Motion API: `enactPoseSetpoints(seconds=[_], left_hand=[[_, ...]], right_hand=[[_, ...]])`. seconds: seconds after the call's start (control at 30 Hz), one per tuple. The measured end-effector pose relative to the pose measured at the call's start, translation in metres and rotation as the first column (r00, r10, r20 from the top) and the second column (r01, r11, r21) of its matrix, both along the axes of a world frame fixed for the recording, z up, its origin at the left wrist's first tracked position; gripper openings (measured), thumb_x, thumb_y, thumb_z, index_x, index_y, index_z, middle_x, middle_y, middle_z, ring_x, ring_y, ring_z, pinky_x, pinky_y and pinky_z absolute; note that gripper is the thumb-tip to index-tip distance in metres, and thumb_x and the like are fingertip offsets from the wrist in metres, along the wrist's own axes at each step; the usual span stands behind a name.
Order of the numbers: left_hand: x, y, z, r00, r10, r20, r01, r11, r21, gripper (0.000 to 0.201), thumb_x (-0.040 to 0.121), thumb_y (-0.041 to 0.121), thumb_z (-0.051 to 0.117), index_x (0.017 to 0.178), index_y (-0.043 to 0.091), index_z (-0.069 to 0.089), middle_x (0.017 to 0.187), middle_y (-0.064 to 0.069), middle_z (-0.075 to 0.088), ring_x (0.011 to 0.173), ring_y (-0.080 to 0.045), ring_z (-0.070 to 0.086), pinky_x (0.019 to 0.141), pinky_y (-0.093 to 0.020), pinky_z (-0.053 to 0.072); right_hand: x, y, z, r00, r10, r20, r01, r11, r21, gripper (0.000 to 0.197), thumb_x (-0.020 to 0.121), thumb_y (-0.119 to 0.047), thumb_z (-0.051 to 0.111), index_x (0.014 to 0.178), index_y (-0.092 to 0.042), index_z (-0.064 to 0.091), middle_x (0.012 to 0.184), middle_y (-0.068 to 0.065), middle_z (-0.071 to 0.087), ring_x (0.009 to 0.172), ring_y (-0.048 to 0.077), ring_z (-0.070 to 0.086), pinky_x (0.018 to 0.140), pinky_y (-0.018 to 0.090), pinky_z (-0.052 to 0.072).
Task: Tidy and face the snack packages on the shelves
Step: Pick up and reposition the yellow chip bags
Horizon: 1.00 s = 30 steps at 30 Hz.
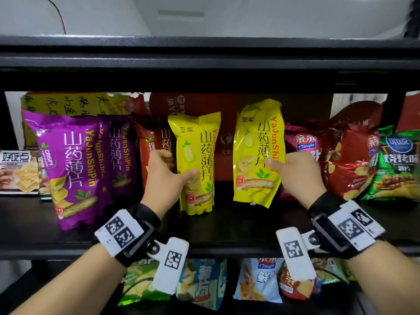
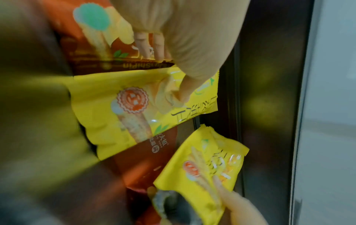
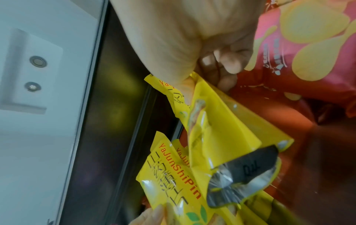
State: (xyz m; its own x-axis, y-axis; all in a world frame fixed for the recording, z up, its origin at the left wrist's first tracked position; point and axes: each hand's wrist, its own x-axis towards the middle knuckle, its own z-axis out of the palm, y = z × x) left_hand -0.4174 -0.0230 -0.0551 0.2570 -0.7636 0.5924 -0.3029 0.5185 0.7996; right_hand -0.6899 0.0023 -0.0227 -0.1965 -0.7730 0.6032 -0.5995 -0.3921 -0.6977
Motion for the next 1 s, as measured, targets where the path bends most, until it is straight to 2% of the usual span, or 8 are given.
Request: enactPoseSetpoints(seconds=[0.13,0.23,0.37,0.6,0.73,0.83,0.9,1.0], left_hand=[[0.000,0.020,0.000,0.988,0.146,0.046,-0.128,0.953,-0.275,0.062,0.075,0.024,0.087,0.115,0.023,0.040,0.122,-0.003,0.045,0.113,-0.017,0.049,0.091,-0.019,0.041],[-0.006,0.037,0.006,0.997,0.064,0.044,-0.047,0.948,-0.316,0.064,0.073,0.037,0.086,0.118,0.026,0.042,0.126,-0.005,0.049,0.114,-0.016,0.051,0.085,-0.007,0.039],[-0.011,0.056,0.010,0.994,-0.063,0.095,0.087,0.955,-0.282,0.071,0.064,0.062,0.075,0.119,0.029,0.045,0.122,0.004,0.053,0.112,-0.009,0.054,0.087,-0.020,0.044],[-0.009,0.063,0.006,0.934,-0.329,0.138,0.340,0.938,-0.063,0.046,0.068,0.055,0.080,0.108,0.035,0.069,0.107,0.013,0.076,0.100,-0.008,0.072,0.089,-0.037,0.056],[-0.012,0.058,0.007,0.929,-0.338,0.148,0.347,0.937,-0.037,0.023,0.073,0.042,0.084,0.091,0.028,0.078,0.091,0.009,0.079,0.086,-0.010,0.076,0.077,-0.028,0.060],[-0.013,0.053,0.006,0.939,-0.314,0.137,0.322,0.946,-0.037,0.022,0.071,0.037,0.079,0.088,0.023,0.079,0.087,0.008,0.079,0.082,-0.010,0.076,0.068,-0.018,0.059],[-0.012,0.050,0.005,0.948,-0.296,0.117,0.301,0.953,-0.023,0.017,0.075,0.030,0.080,0.089,0.021,0.079,0.086,0.007,0.079,0.081,-0.011,0.076,0.070,-0.024,0.061],[-0.010,0.046,0.004,0.958,-0.268,0.100,0.271,0.962,-0.018,0.009,0.080,0.024,0.081,0.088,0.020,0.080,0.085,0.006,0.079,0.081,-0.013,0.077,0.073,-0.033,0.061]], right_hand=[[0.003,0.018,-0.001,0.993,0.093,0.076,-0.082,0.988,-0.133,0.041,0.090,-0.023,0.070,0.069,0.011,0.065,0.069,0.030,0.064,0.056,0.035,0.052,0.057,0.039,0.044],[0.016,0.026,-0.002,0.986,0.157,0.061,-0.144,0.973,-0.178,0.028,0.089,-0.023,0.072,0.071,-0.002,0.074,0.068,0.007,0.073,0.054,0.015,0.060,0.054,0.033,0.043],[0.038,0.029,-0.008,0.953,0.296,0.071,-0.280,0.944,-0.174,0.029,0.089,-0.020,0.072,0.060,-0.026,0.068,0.047,-0.021,0.061,0.041,-0.008,0.053,0.042,0.007,0.034],[0.061,0.029,-0.011,0.915,0.393,0.090,-0.377,0.913,-0.154,0.017,0.089,-0.026,0.071,0.073,-0.025,0.077,0.070,-0.015,0.075,0.060,-0.004,0.065,0.053,0.016,0.049],[0.053,0.033,-0.008,0.840,0.475,0.263,-0.442,0.880,-0.175,0.047,0.087,-0.055,0.059,0.095,-0.013,0.077,0.098,-0.004,0.077,0.095,0.010,0.070,0.087,0.031,0.054],[0.030,0.026,-0.001,0.913,0.242,0.328,-0.157,0.951,-0.265,0.045,0.089,-0.053,0.055,0.118,-0.021,0.067,0.120,-0.004,0.068,0.116,0.014,0.060,0.103,0.036,0.045],[0.006,0.017,0.005,0.949,-0.079,0.305,0.149,0.965,-0.216,0.055,0.093,-0.047,0.059,0.134,-0.012,0.055,0.134,0.006,0.056,0.127,0.022,0.049,0.109,0.035,0.036],[-0.027,0.000,0.006,0.923,-0.267,0.276,0.282,0.959,-0.016,0.069,0.091,-0.043,0.066,0.140,-0.001,0.041,0.140,0.017,0.048,0.130,0.031,0.045,0.110,0.037,0.035]])
